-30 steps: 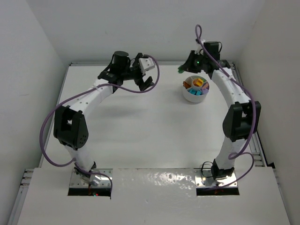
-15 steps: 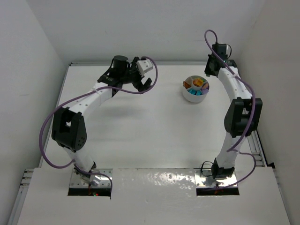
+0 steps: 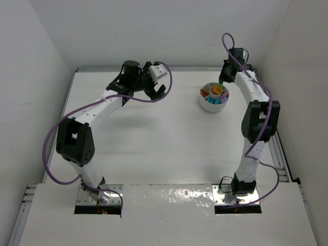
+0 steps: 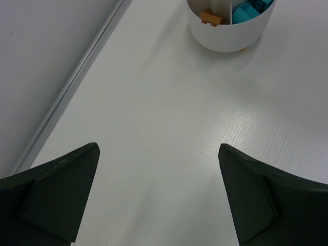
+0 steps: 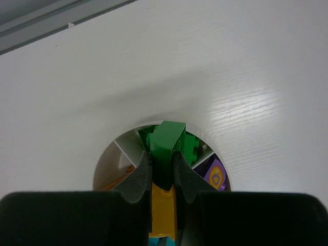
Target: Sort the legos into containers by color
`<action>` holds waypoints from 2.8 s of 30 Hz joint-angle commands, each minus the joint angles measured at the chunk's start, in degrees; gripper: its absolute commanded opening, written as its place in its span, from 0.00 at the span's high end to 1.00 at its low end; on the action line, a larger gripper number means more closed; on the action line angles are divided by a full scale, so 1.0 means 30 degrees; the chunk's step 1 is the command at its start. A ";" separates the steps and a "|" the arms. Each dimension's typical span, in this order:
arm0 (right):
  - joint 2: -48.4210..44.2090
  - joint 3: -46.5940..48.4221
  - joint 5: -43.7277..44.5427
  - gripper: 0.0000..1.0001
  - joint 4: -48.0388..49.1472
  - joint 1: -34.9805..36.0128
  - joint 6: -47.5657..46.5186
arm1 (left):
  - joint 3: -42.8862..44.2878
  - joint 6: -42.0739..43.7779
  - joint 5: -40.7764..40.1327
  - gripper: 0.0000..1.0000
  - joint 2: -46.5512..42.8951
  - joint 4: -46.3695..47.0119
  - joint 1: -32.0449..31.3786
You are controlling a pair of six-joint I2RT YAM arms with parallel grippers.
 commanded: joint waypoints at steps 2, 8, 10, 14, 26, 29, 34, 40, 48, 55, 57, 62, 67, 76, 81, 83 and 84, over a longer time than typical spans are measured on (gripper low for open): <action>-0.0240 -0.0206 -0.0976 1.00 0.0633 -0.0120 0.0751 | 0.0230 0.0271 -0.0135 0.00 -0.0695 0.0630 -0.0051; 0.0345 -0.0559 -0.2118 1.00 0.1160 -0.0120 0.1979 | 0.0141 0.0213 0.0011 0.00 -0.0695 0.0776 -0.0051; 0.0608 -0.0412 -0.2501 1.00 0.1044 -0.0642 0.2245 | 0.0083 0.0213 -0.0047 0.00 -0.0753 0.0776 -0.0051; 0.0668 -0.0704 -0.2238 1.00 0.0898 -0.0706 0.2480 | -0.0063 0.0272 -0.0456 0.00 -0.0929 0.0805 -0.0051; 0.0814 -0.1232 -0.1124 1.00 -0.0070 -0.0764 0.2569 | -0.0093 0.0418 -0.0487 0.00 -0.0812 0.1011 -0.0051; 0.0932 -0.1203 -0.1124 0.94 -0.0128 -0.0764 0.2568 | -0.0034 0.0418 -0.0516 0.00 -0.0783 0.0982 -0.0051; 0.0669 -0.1115 -0.0949 0.82 -0.0158 -0.0764 0.2423 | -0.0034 0.0418 -0.0575 0.00 -0.0812 0.0952 -0.0051; 0.0434 -0.0589 -0.0743 0.58 -0.0742 -0.0764 0.2012 | -0.0063 0.0418 -0.0604 0.00 -0.0841 0.0981 -0.0051; 0.0053 0.0170 -0.0859 0.54 -0.1210 -0.0764 0.1485 | -0.0122 0.0506 -0.0545 0.00 -0.0899 0.1040 -0.0051; -0.1027 0.0995 -0.0919 0.43 -0.2004 -0.0764 0.1045 | -0.0356 -0.0225 -0.1130 0.00 -0.0987 0.1537 -0.0051; -0.1352 0.1081 -0.0715 0.35 -0.1945 -0.0764 0.0928 | -0.0531 -0.1070 -0.1773 0.00 -0.1046 0.2032 -0.0022; -0.2638 0.1026 -0.0041 0.01 -0.2208 -0.0793 0.0869 | -0.1087 -0.3734 -0.4262 0.00 -0.1251 0.2884 0.0270; -0.5040 -0.1198 0.0605 0.01 -0.1566 -0.1057 0.1045 | -0.1704 -0.5324 -0.6023 0.00 -0.1602 0.3178 0.1237; -1.1484 -0.9825 0.3062 0.01 -0.0892 -0.1849 0.3649 | -0.3283 -0.8102 -0.6815 0.00 -0.2422 0.3618 0.4160; -1.6457 -1.5784 0.5169 0.01 0.1538 -0.1849 0.4471 | -0.4631 -0.6615 -0.8594 0.00 -0.3359 0.3618 0.5134; -1.7695 -1.8276 0.5700 0.01 0.2387 -0.1877 0.4853 | -0.5247 -0.6467 -0.9098 0.00 -0.3855 0.3618 0.5543; -1.8223 -1.8863 0.6282 0.01 0.2449 -0.1878 0.4911 | -0.5452 -0.6525 -0.9390 0.00 -0.4004 0.3589 0.5835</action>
